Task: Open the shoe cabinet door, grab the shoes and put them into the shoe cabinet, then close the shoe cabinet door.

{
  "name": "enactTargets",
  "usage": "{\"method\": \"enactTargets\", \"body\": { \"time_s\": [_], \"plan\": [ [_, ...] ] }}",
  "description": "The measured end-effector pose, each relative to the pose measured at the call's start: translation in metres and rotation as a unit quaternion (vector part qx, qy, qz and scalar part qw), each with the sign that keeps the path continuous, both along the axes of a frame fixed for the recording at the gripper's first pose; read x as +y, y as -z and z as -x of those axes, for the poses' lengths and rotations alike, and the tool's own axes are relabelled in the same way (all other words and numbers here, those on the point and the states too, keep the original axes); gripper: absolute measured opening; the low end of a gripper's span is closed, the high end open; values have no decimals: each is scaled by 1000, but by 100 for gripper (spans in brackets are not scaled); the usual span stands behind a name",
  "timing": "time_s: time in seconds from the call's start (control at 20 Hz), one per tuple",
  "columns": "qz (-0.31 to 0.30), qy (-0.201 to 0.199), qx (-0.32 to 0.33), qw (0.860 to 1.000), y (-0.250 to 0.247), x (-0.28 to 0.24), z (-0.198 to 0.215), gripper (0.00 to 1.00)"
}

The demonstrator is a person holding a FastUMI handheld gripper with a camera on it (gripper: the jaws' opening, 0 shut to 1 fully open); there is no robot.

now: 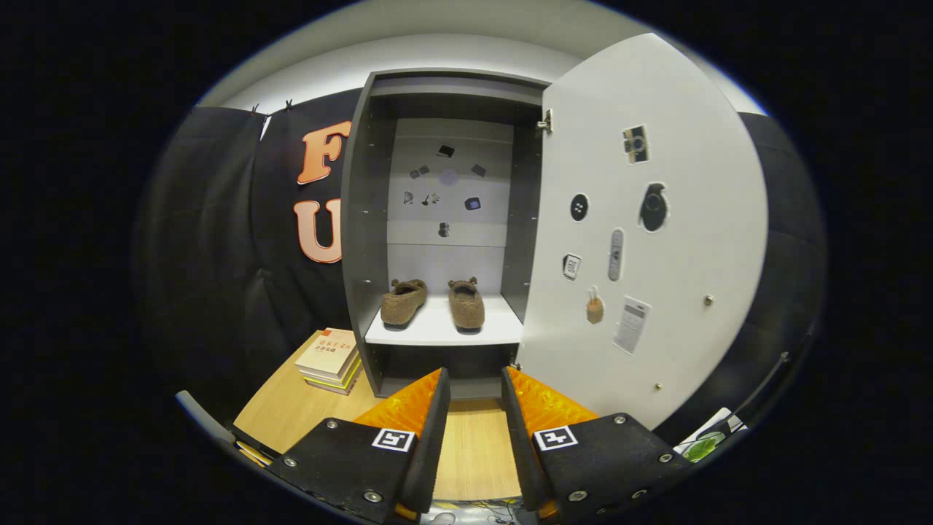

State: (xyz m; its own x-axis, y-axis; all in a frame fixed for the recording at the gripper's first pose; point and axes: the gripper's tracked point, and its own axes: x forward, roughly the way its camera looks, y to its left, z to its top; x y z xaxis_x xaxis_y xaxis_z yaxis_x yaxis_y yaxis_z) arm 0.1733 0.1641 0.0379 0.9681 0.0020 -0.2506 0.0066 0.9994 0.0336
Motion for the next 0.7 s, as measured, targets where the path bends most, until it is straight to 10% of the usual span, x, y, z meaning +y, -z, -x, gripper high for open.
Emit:
{"method": "enactTargets", "body": {
  "time_s": [0.7],
  "plan": [
    [-9,140,28,990,23,-166,72,52]
  ]
}}
